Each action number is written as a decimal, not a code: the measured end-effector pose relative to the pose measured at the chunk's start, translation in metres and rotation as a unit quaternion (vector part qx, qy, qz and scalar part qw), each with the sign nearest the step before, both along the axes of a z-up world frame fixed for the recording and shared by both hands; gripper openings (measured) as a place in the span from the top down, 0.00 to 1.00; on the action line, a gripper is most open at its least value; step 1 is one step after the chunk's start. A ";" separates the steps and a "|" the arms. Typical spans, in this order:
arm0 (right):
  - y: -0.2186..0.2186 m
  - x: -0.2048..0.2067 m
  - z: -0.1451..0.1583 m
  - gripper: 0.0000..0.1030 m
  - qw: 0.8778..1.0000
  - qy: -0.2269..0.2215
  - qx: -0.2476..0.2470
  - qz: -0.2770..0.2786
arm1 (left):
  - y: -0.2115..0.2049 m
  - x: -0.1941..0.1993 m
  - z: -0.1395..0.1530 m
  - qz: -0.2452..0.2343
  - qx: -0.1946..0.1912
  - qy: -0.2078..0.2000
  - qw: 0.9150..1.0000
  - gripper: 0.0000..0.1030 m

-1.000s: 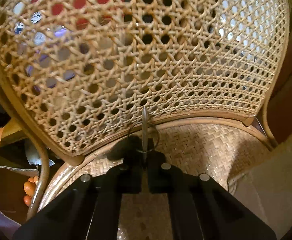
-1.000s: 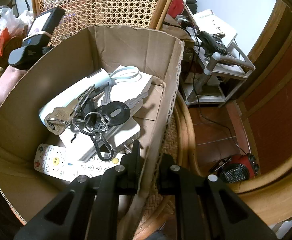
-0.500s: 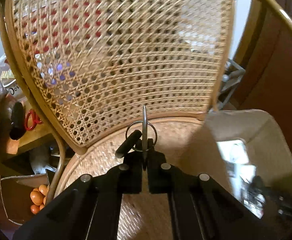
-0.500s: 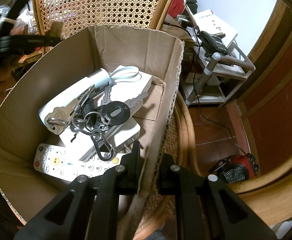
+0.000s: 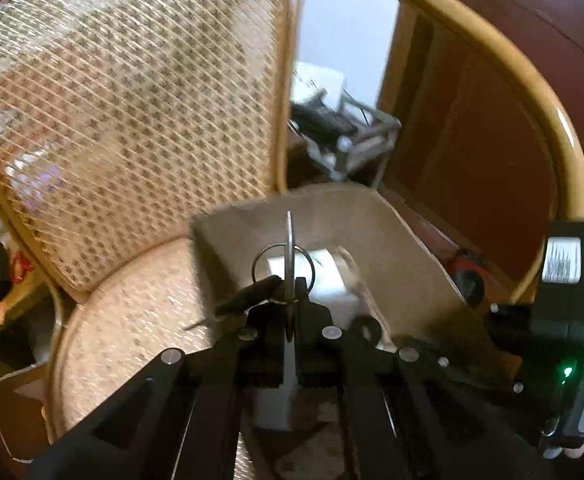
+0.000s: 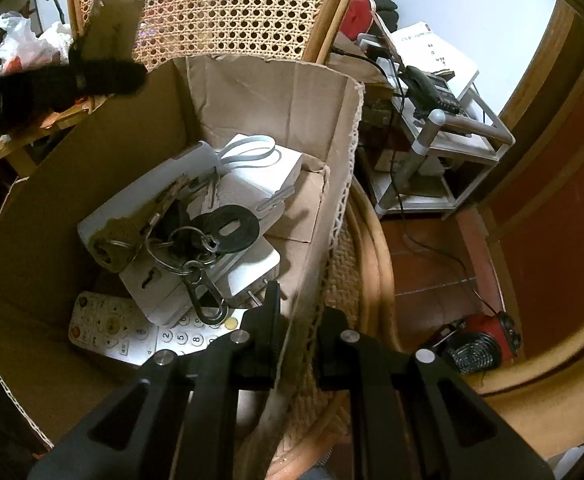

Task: Organize rigid objects

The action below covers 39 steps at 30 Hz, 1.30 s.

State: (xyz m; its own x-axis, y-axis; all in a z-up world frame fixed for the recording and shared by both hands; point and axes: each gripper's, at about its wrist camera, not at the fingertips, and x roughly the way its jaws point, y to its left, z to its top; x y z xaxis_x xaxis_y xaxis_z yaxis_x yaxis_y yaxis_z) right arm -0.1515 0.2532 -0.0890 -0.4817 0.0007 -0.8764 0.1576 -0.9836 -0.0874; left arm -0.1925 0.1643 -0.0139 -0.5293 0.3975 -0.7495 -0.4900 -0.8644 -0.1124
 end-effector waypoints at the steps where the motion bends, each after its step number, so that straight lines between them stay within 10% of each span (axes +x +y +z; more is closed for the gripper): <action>1: -0.001 -0.001 0.000 0.85 1.000 0.000 0.001 0.000 | 0.003 0.003 -0.002 -0.002 0.002 -0.003 1.000 0.97; 9: -0.003 -0.001 0.000 0.85 1.000 -0.001 0.002 0.001 | 0.002 -0.005 -0.021 -0.005 -0.005 -0.009 1.000 0.94; 14: -0.004 0.000 0.000 0.85 1.000 0.000 0.001 0.000 | -0.006 -0.011 -0.026 0.000 -0.008 -0.010 1.000 0.58; 16: -0.004 -0.001 0.000 0.85 1.000 0.001 0.001 0.000 | -0.012 -0.016 -0.031 0.006 -0.002 -0.008 1.000 0.28; 19: -0.003 -0.001 -0.001 0.85 1.000 -0.001 0.000 0.000 | -0.016 -0.013 -0.028 0.013 0.001 0.000 1.000 0.19; 39: -0.010 0.001 0.007 0.84 1.000 0.026 0.001 0.009 | -0.084 0.025 -0.001 0.076 0.031 0.063 0.995 0.01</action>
State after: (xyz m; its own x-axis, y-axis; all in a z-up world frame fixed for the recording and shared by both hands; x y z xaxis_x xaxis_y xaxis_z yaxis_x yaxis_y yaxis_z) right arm -0.1502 0.2431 -0.0819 -0.5258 -0.0061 -0.8506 0.1704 -0.9805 -0.0983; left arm -0.1674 0.0807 -0.0151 -0.6751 0.3498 -0.6495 -0.3685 -0.9226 -0.1139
